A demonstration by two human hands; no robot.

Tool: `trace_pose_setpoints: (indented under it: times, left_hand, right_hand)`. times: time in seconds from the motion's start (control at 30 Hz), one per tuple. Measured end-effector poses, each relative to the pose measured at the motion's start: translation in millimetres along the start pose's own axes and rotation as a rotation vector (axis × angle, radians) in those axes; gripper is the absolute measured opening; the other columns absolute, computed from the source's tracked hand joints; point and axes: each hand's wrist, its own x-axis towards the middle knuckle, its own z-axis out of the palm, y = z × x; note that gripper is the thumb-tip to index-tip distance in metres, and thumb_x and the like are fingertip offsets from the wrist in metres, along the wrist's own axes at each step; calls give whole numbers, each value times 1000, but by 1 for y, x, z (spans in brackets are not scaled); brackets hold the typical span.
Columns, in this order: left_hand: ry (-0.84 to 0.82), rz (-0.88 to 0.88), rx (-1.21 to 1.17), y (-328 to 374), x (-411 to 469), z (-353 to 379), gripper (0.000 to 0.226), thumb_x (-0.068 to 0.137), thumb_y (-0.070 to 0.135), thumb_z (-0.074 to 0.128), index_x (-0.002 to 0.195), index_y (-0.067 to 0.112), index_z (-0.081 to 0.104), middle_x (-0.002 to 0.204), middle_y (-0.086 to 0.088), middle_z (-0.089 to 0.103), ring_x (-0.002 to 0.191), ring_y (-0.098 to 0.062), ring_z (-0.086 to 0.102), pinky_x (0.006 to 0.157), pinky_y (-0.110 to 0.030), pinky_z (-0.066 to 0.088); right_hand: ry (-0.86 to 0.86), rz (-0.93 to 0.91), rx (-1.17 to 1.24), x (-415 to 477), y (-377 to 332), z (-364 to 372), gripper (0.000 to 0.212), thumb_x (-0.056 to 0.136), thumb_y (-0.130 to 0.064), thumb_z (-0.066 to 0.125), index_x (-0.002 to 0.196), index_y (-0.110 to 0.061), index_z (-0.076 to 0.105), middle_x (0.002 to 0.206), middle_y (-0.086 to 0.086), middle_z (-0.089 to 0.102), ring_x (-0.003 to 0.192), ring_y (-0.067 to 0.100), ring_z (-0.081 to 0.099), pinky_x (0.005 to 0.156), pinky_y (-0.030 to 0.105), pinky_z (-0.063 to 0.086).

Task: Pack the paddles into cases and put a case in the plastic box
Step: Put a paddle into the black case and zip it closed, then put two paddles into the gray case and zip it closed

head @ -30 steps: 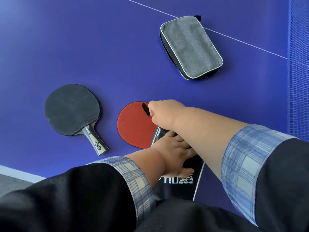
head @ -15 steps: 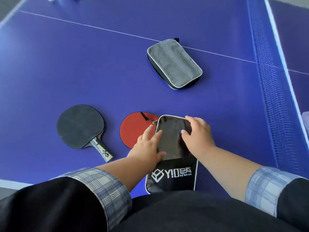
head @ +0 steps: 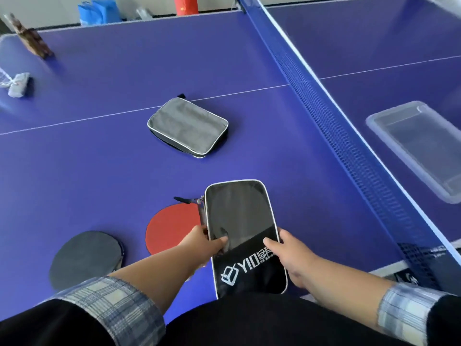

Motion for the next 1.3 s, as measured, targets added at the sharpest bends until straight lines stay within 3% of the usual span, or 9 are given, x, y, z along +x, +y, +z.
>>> trace_pose_setpoints:
  times: [0.1, 0.3, 0.4, 0.53, 0.67, 0.77, 0.97, 1.17, 1.3]
  left_hand:
    - [-81, 15, -240, 34, -1, 28, 48, 81, 43, 75, 118, 28, 48, 112, 4, 64, 94, -15, 68, 65, -39, 63]
    - [-261, 34, -276, 99, 8, 108, 66, 89, 21, 70, 144, 35, 36, 105, -2, 71, 83, -13, 73, 60, -27, 59]
    - [-203, 22, -182, 126, 21, 144, 60, 88, 30, 70, 139, 35, 37, 104, 4, 70, 79, -16, 74, 64, -30, 61]
    - [-130, -34, -207, 165, 43, 185, 35, 91, 32, 65, 120, 35, 48, 96, 9, 69, 64, -17, 74, 50, -23, 56]
    - [-70, -38, -197, 196, 72, 211, 24, 92, 29, 62, 112, 34, 51, 97, 8, 68, 67, -18, 75, 49, -22, 55]
    - [-47, -44, -152, 203, 88, 223, 27, 91, 28, 57, 113, 40, 48, 101, 5, 70, 79, -23, 75, 77, -39, 61]
    - [-50, -23, -111, 206, 91, 234, 43, 89, 29, 58, 130, 34, 43, 105, 4, 69, 87, -25, 73, 85, -43, 58]
    - [-63, 31, 113, 202, 71, 222, 68, 90, 36, 59, 149, 33, 25, 126, 4, 56, 91, -26, 68, 69, -36, 57]
    - [6, 42, 123, 184, 58, 190, 82, 92, 37, 59, 155, 33, 8, 140, 0, 47, 91, -24, 67, 75, -38, 59]
  right_hand:
    - [111, -47, 205, 2, -9, -37, 17, 98, -24, 59, 110, -29, 71, 99, -1, 78, 92, 18, 75, 85, 43, 60]
    - [322, -85, 220, 7, -42, -134, 29, 99, -31, 54, 87, -50, 73, 92, -21, 76, 81, 2, 72, 69, 24, 56]
    - [336, -114, 95, 24, -56, -176, 32, 100, -26, 48, 122, -37, 67, 120, -14, 67, 105, 9, 63, 94, 31, 49]
    - [326, -143, -76, 60, -79, -216, 42, 101, -19, 39, 137, -31, 57, 129, -10, 58, 112, 13, 56, 98, 31, 44]
    - [346, -163, -229, 100, -98, -242, 53, 90, -11, 31, 125, -38, 61, 109, -8, 69, 94, 19, 65, 83, 34, 55]
    - [352, -136, -262, 119, -102, -253, 60, 83, -8, 29, 115, -49, 59, 84, -16, 63, 78, 15, 61, 63, 28, 50]
    - [377, -119, -406, 136, -99, -259, 64, 89, -3, 29, 138, -40, 50, 128, -1, 61, 110, 28, 59, 99, 45, 50]
    - [384, -215, -579, 124, -98, -246, 62, 97, -9, 38, 155, -28, 28, 160, 0, 33, 143, 26, 36, 114, 46, 35]
    - [458, -431, -843, 111, -108, -211, 61, 97, -19, 51, 154, -19, 29, 163, 2, 23, 150, 23, 20, 120, 46, 25]
